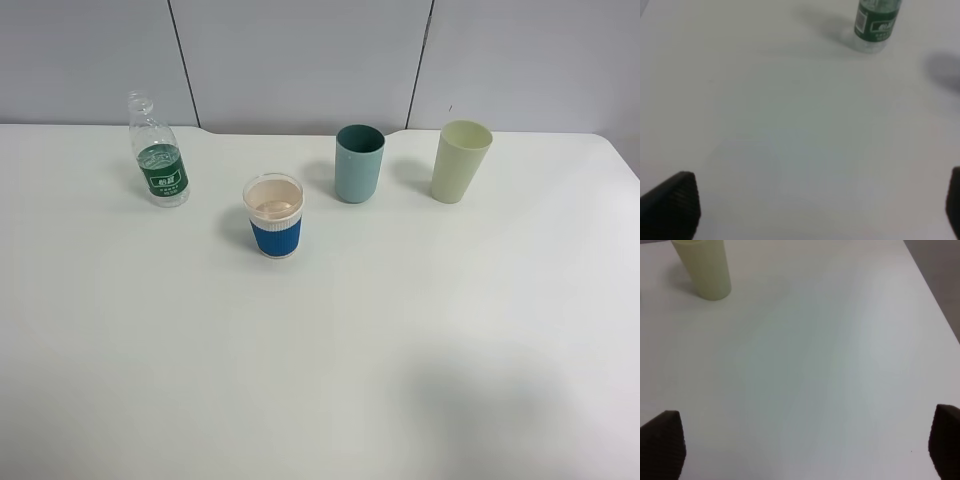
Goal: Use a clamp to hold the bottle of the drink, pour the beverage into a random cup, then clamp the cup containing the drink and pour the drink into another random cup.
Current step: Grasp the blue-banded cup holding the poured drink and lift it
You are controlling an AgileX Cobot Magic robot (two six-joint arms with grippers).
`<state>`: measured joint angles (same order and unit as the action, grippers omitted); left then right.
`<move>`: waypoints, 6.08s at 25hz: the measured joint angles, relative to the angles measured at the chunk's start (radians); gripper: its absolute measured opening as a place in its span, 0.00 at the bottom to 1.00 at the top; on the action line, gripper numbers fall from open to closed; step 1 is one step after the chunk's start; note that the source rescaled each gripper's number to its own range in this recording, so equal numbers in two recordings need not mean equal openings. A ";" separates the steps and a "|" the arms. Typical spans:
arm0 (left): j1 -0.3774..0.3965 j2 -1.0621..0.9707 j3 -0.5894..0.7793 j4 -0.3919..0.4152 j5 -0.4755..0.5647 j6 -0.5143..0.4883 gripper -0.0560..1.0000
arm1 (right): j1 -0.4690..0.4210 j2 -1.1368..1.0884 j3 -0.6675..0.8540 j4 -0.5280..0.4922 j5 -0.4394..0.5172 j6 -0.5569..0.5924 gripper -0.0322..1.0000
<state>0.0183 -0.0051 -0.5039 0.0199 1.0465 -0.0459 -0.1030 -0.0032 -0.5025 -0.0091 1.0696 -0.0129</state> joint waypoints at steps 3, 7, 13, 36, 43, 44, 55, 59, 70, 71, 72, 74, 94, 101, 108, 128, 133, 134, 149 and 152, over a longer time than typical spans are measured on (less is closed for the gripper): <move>0.000 0.000 0.000 0.000 0.000 0.000 1.00 | 0.000 0.000 0.000 -0.001 0.000 0.000 0.93; 0.000 0.000 0.000 0.000 0.000 0.000 1.00 | 0.000 0.000 0.000 -0.004 0.000 0.000 0.93; 0.000 0.000 0.000 0.000 0.000 0.000 1.00 | 0.000 0.000 0.000 -0.004 0.000 0.005 0.93; 0.000 0.000 0.000 0.000 0.000 0.000 1.00 | 0.000 0.461 -0.085 0.110 -0.417 -0.136 0.93; 0.000 0.000 0.000 0.000 0.000 0.000 1.00 | 0.004 0.670 -0.085 0.116 -0.576 -0.185 0.93; 0.000 0.000 0.000 0.000 0.000 0.000 1.00 | 0.011 0.700 -0.085 0.114 -0.601 -0.185 0.93; 0.000 0.000 0.000 0.000 0.000 0.000 1.00 | 0.277 1.017 -0.085 0.055 -0.899 -0.184 0.93; 0.000 0.000 0.000 0.000 0.000 0.000 1.00 | 0.386 1.121 -0.085 0.055 -0.988 -0.184 0.93; 0.000 0.000 0.000 0.000 0.000 0.000 1.00 | 0.602 1.290 -0.086 0.045 -1.105 -0.184 0.93; 0.000 0.000 0.000 0.000 0.000 0.000 1.00 | 0.622 1.303 -0.086 0.038 -1.115 -0.184 0.93; 0.000 0.000 0.000 0.000 0.000 0.000 1.00 | 0.637 1.316 -0.086 0.035 -1.123 -0.184 0.93; 0.000 0.000 0.000 0.000 0.000 0.000 1.00 | 0.669 1.341 -0.086 0.030 -1.141 -0.184 0.93; 0.000 0.000 0.000 0.000 0.000 0.000 1.00 | 0.744 1.670 -0.087 -0.036 -1.377 -0.184 0.93; 0.000 0.000 0.000 0.000 0.000 0.000 1.00 | 0.744 1.815 -0.088 -0.060 -1.619 -0.184 0.93; 0.000 0.000 0.000 0.000 0.000 0.000 1.00 | 0.744 1.939 -0.089 -0.133 -1.836 -0.184 0.93; 0.000 0.000 0.000 0.000 0.000 0.003 1.00 | 0.732 2.134 -0.166 -0.156 -2.112 -0.170 0.93; 0.000 0.000 0.000 0.000 0.001 0.003 1.00 | 0.732 2.195 -0.256 -0.166 -2.112 -0.131 0.93; 0.000 0.000 0.000 0.000 0.001 0.003 1.00 | 0.732 2.206 -0.275 -0.175 -2.112 -0.131 0.93; 0.000 0.000 0.000 0.000 0.001 0.003 1.00 | 0.732 2.264 -0.389 -0.252 -2.118 -0.104 0.86; 0.000 0.000 0.000 0.000 0.001 0.003 1.00 | 0.732 2.264 -0.389 -0.252 -2.118 -0.104 0.85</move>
<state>0.0183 -0.0051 -0.5039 0.0199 1.0475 -0.0427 0.6294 2.2611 -0.8912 -0.2610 -1.0483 -0.1170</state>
